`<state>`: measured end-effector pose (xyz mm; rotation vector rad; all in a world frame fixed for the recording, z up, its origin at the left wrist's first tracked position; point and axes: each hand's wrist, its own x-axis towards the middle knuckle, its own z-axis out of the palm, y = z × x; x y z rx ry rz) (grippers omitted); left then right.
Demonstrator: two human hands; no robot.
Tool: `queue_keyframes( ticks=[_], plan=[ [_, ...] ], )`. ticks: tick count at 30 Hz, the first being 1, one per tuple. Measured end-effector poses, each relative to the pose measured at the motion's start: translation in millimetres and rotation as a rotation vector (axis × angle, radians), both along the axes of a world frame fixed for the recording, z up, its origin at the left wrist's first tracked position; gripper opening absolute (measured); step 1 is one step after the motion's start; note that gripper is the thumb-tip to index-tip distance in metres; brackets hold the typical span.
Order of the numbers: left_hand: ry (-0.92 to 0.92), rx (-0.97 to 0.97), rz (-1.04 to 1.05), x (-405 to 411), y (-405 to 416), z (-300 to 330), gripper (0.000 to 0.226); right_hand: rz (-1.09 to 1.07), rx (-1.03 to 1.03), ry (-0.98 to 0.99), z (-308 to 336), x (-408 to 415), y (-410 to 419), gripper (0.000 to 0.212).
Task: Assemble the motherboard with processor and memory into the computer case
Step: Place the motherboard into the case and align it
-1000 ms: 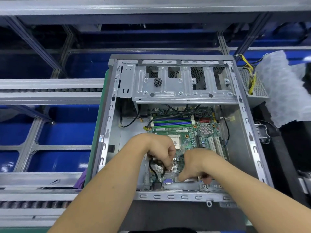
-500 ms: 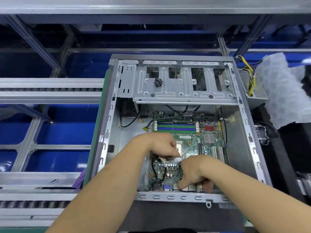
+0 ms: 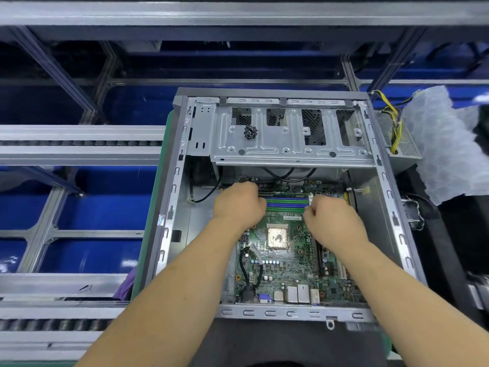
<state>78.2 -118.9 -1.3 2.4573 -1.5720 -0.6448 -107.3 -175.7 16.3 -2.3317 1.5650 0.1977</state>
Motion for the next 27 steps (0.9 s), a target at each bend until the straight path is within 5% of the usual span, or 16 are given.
queue_keyframes(
  ticks=[2, 6, 12, 16, 23, 27],
  plan=[
    [-0.032, -0.028, 0.025, -0.3, 0.6, 1.8, 0.018, -0.014, -0.025, -0.024, -3.0, 0.0, -2.7, 0.017],
    [-0.064, -0.109, 0.051, 0.4, 2.0, 4.5, 0.017, -0.007, 0.025, 0.039, -7.6, -1.2, -6.1, 0.048],
    [-0.163, 0.049, 0.047, 3.2, 5.2, 4.2, 0.022, -0.060, 0.010, 0.133, -9.1, -7.3, -8.0, 0.050],
    [-0.103, 0.083, 0.076, 4.2, 5.0, 5.6, 0.012, -0.066, 0.029, 0.218, -8.8, -9.0, -5.6, 0.063],
    [-0.009, 0.111, 0.086, 5.1, 3.8, 1.7, 0.037, -0.097, 0.103, 0.319, -9.8, -9.2, -3.7, 0.083],
    [0.025, 0.151, 0.085, 4.4, 3.2, -0.8, 0.041, -0.100, 0.149, 0.373, -7.3, -7.8, -0.9, 0.073]
  ],
)
